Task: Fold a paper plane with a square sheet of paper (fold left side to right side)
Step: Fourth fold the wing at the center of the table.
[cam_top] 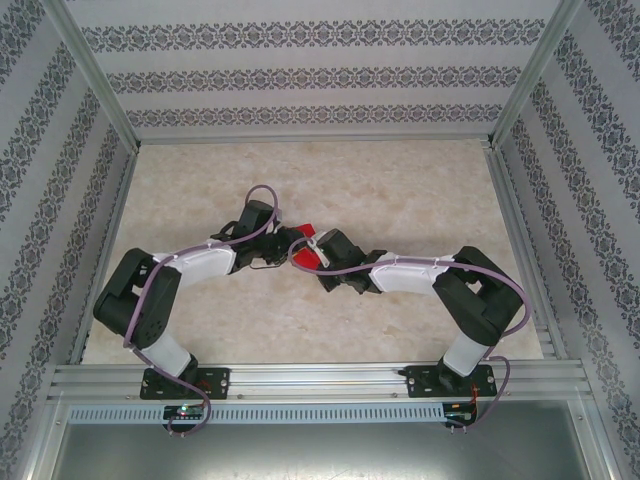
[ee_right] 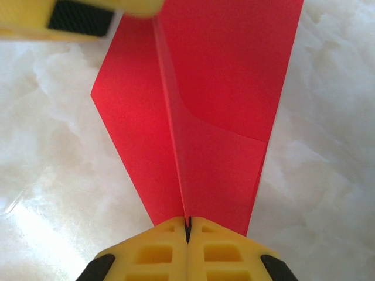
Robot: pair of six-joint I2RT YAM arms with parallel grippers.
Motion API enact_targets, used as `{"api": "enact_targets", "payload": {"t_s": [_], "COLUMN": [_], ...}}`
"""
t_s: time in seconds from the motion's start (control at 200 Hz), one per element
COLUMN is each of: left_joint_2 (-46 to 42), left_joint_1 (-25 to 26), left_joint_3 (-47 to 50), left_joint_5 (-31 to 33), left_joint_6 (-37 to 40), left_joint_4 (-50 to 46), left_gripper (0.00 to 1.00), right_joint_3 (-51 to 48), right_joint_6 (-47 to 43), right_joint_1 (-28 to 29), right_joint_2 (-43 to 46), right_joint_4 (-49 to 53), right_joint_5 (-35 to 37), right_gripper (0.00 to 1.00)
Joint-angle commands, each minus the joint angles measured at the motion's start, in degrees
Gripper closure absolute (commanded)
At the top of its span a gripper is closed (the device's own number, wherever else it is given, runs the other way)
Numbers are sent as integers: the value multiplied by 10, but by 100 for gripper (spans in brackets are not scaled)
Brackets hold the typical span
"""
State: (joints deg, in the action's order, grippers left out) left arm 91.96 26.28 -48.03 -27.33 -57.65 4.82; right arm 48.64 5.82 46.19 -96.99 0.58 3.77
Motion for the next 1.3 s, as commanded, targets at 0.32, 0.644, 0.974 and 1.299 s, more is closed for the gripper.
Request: {"api": "enact_targets", "payload": {"t_s": [0.32, 0.644, 0.974, 1.299], "left_joint_2": [-117, -22, 58, 117], "left_joint_1": [-45, -36, -22, -19], "left_joint_3": [40, 30, -18, -56], "left_joint_5": [35, -32, -38, -50], "left_joint_6": [53, 40, 33, 31], "left_joint_4": [-83, 6, 24, 31], "left_gripper": [46, 53, 54, 57], "right_joint_3": [22, 35, 36, 38], "right_joint_6": [36, 59, 79, 89], "right_joint_1": [-50, -92, -114, -130], "right_joint_2": [-4, -30, -47, -50], "right_joint_4": [-1, 5, -4, -5], "right_joint_5": [-135, -234, -283, -304], "right_gripper": [97, 98, 98, 97]}}
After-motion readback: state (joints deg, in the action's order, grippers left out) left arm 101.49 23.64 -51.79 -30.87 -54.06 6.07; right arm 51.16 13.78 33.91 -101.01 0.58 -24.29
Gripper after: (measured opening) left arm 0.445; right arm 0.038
